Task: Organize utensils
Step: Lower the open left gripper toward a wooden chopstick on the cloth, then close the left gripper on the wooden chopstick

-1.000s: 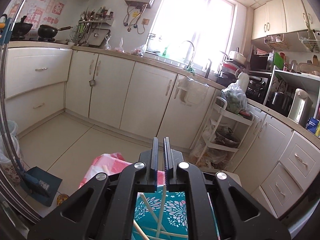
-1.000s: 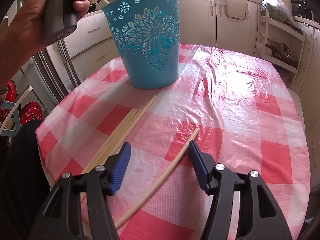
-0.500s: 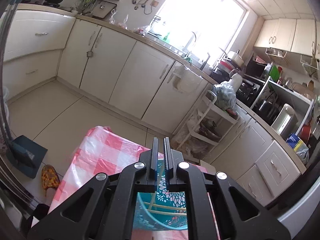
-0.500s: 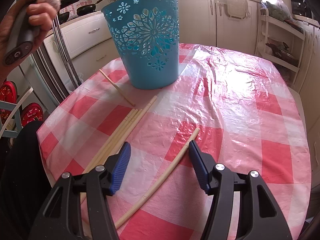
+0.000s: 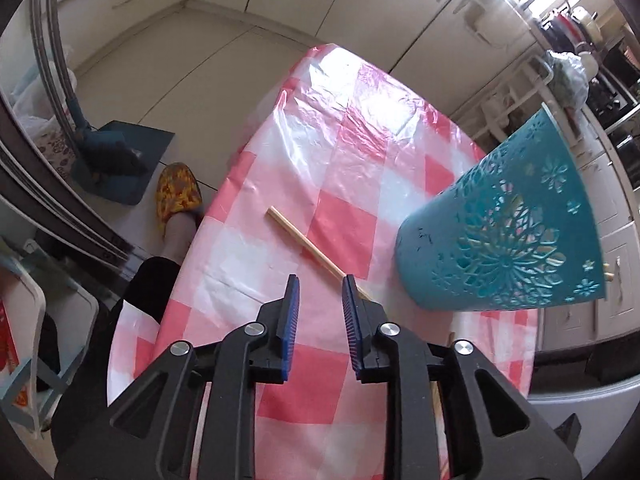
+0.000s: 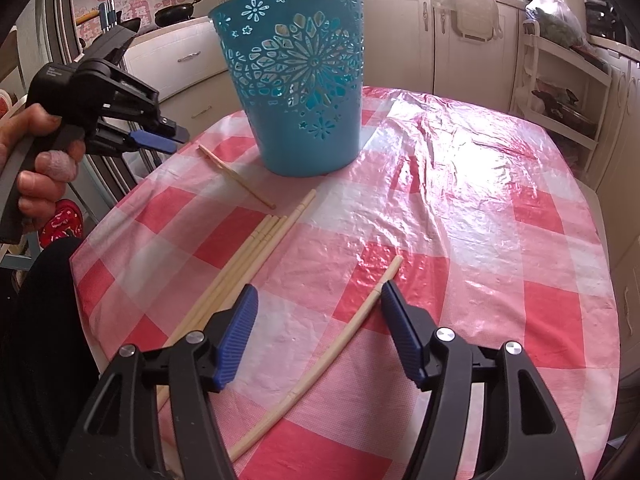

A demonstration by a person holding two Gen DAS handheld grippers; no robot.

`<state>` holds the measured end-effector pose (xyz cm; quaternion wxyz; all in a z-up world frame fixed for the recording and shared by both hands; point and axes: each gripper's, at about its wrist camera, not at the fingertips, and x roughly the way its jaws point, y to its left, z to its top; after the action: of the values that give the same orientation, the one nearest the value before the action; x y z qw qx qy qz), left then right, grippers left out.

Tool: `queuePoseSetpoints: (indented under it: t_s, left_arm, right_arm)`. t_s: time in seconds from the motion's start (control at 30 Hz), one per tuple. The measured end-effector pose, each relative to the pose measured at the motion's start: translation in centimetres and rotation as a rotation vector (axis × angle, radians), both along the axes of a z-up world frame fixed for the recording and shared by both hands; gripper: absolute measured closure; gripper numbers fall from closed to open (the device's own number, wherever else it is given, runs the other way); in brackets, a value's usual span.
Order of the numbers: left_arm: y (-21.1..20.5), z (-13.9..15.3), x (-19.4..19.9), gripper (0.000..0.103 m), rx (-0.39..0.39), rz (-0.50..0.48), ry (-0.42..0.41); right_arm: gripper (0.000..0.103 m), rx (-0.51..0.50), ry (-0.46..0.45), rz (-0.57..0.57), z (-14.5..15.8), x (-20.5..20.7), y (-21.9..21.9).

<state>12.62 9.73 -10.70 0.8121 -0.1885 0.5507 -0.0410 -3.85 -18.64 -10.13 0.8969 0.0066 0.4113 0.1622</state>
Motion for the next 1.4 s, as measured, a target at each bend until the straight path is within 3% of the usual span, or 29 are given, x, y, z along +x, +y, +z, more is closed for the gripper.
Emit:
queuePoseSetpoints:
  t_s: [0.07,0.13,0.27,0.4,0.63,0.77,1.0,1.2,1.3,1.37,1.4]
  left_arm:
    - [-0.8,-0.4,0.4,0.070,0.001,0.006,0.000]
    - [-1.2,-0.2,0.7,0.064,-0.004,0.014,-0.005]
    - [-1.6,0.1,1.8,0.060,0.019,0.015,-0.002]
    - [-1.5,-0.2,2.6,0.060,0.059,0.007,0.023]
    - [-1.3,-1.1,3.7,0.060,0.100,-0.058,0.069]
    - [-1.5,-1.5,4.0,0.060,0.116,-0.084,0.079]
    - [-2.3,-1.5,4.3,0.059,0.152,-0.105,0.074]
    - [-3.6,-1.6,4.0,0.059,0.237,-0.174,0.041]
    - [-4.6,-1.6,3.8,0.074,0.282,-0.245,0.004]
    - [-5.0,-1.6,3.9,0.088,0.276,-0.291,-0.018]
    - [-5.3,-1.7,4.0,0.090,0.272,-0.313,-0.026]
  right_arm:
    - [0.041,-0.008,0.008,-0.015,0.5,-0.1,-0.2]
    - [0.042,-0.037,-0.052,0.010,1.9,-0.5,0.1]
    - [0.042,0.052,-0.073,0.181,4.1,0.9,2.3]
    - [0.042,0.165,-0.001,0.287,4.5,5.5,4.8]
    - [0.037,0.058,0.109,0.406,1.4,10.3,8.6]
    - [0.033,0.129,0.185,0.401,0.5,11.6,8.2]
    - [0.032,0.239,0.300,0.552,0.6,9.3,10.4]
    - [0.030,0.373,0.294,0.509,1.6,6.1,10.1]
    - [0.030,0.390,0.261,0.425,2.5,3.8,8.5]
    - [0.029,0.382,0.246,0.353,2.6,2.3,7.0]
    - [0.029,0.380,0.240,0.319,2.6,1.3,6.1]
